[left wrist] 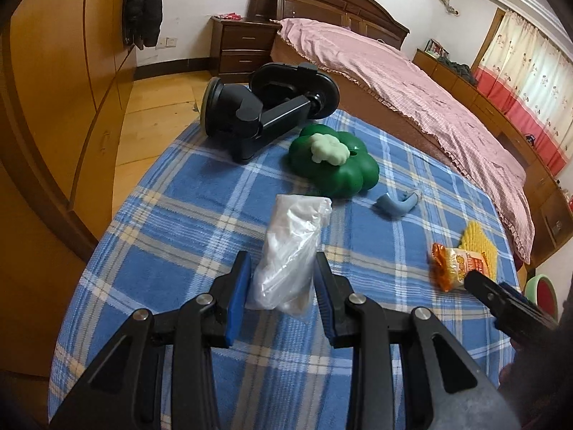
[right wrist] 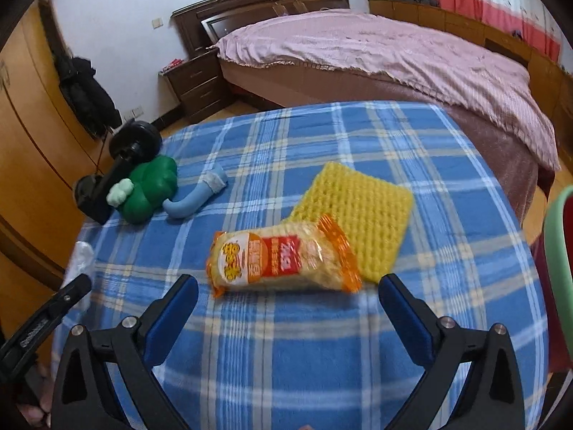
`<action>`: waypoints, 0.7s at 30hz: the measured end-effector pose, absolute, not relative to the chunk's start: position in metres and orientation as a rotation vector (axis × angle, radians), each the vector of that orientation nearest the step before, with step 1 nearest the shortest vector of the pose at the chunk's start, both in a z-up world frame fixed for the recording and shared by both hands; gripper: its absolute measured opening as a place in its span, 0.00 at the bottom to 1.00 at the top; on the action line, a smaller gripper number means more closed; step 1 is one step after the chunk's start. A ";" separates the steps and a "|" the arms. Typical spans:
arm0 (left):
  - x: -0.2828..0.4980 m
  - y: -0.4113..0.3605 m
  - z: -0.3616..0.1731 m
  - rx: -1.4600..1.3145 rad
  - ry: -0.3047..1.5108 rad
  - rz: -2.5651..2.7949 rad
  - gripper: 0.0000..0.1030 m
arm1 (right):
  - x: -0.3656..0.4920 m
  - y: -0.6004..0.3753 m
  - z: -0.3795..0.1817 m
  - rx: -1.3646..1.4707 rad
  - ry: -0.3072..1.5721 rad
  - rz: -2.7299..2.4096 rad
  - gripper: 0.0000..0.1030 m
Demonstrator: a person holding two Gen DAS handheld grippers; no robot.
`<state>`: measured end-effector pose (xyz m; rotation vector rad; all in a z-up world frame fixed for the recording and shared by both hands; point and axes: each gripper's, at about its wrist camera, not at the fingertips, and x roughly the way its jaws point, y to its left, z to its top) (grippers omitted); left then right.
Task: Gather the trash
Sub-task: 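Grasp the orange-and-white snack bag with right tool while left tool holds plastic bag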
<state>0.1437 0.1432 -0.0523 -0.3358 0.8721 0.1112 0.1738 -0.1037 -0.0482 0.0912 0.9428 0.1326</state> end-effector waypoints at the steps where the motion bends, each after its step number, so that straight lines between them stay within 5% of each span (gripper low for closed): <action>1: 0.144 0.144 -0.053 -0.340 0.874 0.110 0.34 | 0.177 -0.101 -0.049 0.072 0.945 0.132 1.00; 21: 0.146 0.140 -0.063 -0.356 0.898 0.093 0.34 | 0.191 -0.070 -0.069 -0.085 0.943 0.075 0.98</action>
